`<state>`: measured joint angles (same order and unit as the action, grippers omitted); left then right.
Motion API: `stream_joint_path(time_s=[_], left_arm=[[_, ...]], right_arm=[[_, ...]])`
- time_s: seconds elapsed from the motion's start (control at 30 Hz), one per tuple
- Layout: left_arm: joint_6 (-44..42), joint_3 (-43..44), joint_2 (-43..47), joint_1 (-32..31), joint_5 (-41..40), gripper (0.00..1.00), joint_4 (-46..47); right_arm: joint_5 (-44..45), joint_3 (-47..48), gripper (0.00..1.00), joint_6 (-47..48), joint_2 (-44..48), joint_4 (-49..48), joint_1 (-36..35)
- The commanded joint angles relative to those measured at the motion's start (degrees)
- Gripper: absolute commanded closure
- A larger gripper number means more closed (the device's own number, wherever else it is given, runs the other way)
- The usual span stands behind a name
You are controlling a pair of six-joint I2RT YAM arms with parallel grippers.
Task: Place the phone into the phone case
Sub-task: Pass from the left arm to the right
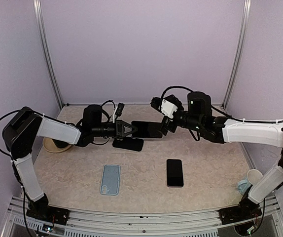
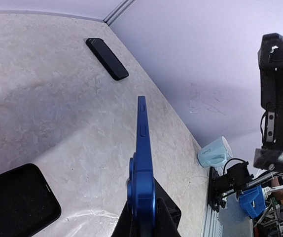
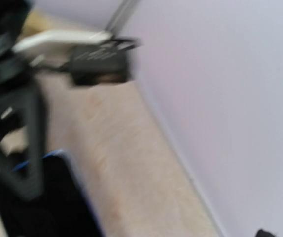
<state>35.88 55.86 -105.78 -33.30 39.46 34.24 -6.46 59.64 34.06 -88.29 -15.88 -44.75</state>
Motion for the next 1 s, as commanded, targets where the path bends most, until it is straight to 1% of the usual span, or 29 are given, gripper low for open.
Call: stream_joint_path(time_s=[0.0, 0.07, 0.13, 0.2, 0.27, 0.33, 0.37, 0.43, 0.47, 0.57, 0.6, 0.83, 0.93, 0.97], left_arm=[[-0.11, -0.78, 4.52, 0.28, -1.01, 1.0, 6.48], [-0.03, -0.99, 5.02, 0.25, -1.37, 1.0, 6.5], [0.19, -1.24, 5.5, 0.25, -1.66, 1.0, 6.79], [0.41, -1.44, 6.07, 0.25, -1.82, 1.0, 7.0], [0.51, -1.6, 6.64, 0.25, -1.91, 1.0, 6.94], [0.51, -1.67, 7.34, 0.17, -2.08, 1.0, 6.73], [0.51, -1.71, 7.6, 0.1, -2.22, 1.0, 6.64], [0.43, -1.71, 8.31, 0.01, -2.31, 1.0, 6.5], [0.36, -1.71, 8.66, -0.05, -2.36, 1.0, 6.38], [0.0, -1.88, 9.62, -0.25, -2.77, 1.0, 6.18], [-0.14, -1.97, 9.89, -0.27, -2.96, 1.0, 6.11], [-0.11, -1.98, 10.74, -0.63, -3.11, 1.0, 6.09], [-0.06, -1.81, 10.92, -0.63, -2.97, 1.0, 6.16], [-0.02, -1.88, 11.06, -0.65, -2.84, 1.0, 6.35]], right_arm=[[3.18, 0.2, 0.0, -13.06, 4.07, -3.61, 0.35], [1.46, 0.93, 0.0, -14.66, 4.93, -1.92, 0.46], [2.05, 0.61, 0.0, -16.17, 5.74, -2.16, 0.52], [4.85, -0.16, 0.0, -16.31, 6.5, -3.37, 0.55], [6.52, -0.49, 0.0, -11.95, 7.12, -3.25, 0.46], [14.5, -0.4, 0.0, -15.16, 7.72, -4.18, 0.28], [15.17, 0.5, 0.0, -16.18, 7.97, -1.8, 0.34], [13.7, 2.23, 0.0, -15.8, 8.32, 2.18, 0.39], [13.45, 1.85, 0.0, -15.96, 8.7, 1.84, 0.38], [14.57, -1.82, 0.0, -18.56, 11.1, -3.07, 0.68], [14.02, -1.9, 0.0, -19.57, 11.44, -2.99, 1.15], [12.73, 3.98, 0.0, -33.64, 8.8, 7.15, 5.99], [7.7, 4.15, 0.01, -39.65, 8.56, 7.94, 8.08], [4.69, 3.76, 0.0, -41.39, 8.69, 7.78, 9.28]])
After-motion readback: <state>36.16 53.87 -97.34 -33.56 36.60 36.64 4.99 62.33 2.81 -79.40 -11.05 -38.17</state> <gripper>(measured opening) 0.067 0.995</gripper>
